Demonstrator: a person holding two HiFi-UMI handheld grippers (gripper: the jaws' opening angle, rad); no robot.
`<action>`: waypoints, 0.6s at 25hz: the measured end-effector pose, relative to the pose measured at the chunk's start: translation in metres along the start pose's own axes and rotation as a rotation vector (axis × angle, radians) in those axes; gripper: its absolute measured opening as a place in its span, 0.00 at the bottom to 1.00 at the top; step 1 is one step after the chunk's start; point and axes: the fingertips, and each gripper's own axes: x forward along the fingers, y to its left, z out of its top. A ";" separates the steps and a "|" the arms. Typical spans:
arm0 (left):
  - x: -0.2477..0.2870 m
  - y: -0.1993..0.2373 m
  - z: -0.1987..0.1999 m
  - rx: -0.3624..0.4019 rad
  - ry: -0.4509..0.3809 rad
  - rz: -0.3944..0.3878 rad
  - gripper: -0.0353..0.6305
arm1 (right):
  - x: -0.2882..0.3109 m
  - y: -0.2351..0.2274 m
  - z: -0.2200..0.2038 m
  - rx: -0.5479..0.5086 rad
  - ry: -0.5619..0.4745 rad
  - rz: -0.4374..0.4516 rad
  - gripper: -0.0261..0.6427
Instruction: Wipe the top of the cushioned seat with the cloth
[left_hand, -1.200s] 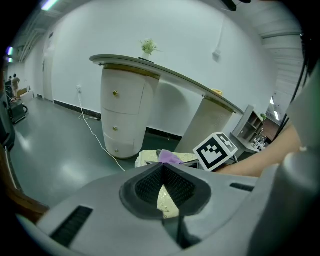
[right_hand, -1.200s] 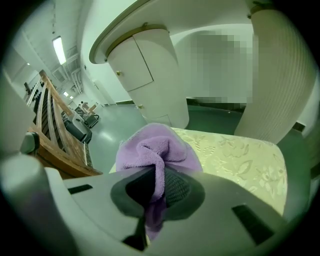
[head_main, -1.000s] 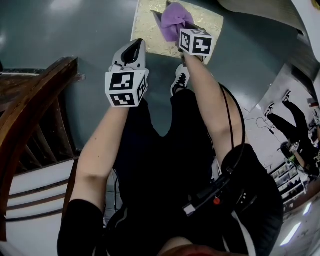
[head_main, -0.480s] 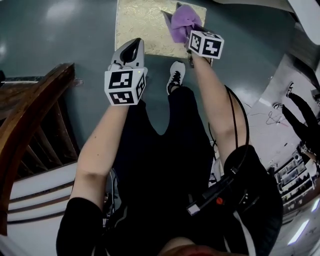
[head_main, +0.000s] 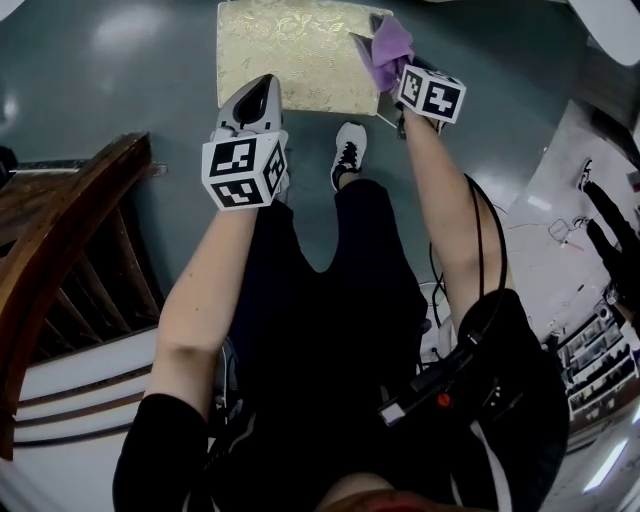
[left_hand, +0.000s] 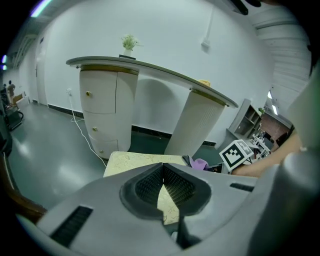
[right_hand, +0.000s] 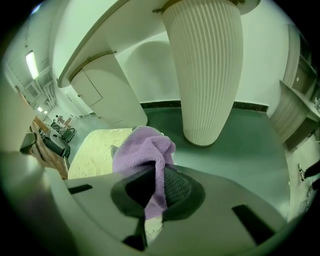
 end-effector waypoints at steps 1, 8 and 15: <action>0.000 0.003 0.001 -0.012 -0.006 0.004 0.06 | -0.004 0.000 0.002 -0.008 -0.014 0.004 0.07; -0.012 0.030 0.003 -0.023 -0.025 -0.014 0.06 | -0.044 0.075 0.036 -0.101 -0.184 0.119 0.07; -0.059 0.079 -0.007 -0.014 -0.027 -0.023 0.06 | -0.057 0.210 0.038 -0.141 -0.262 0.223 0.07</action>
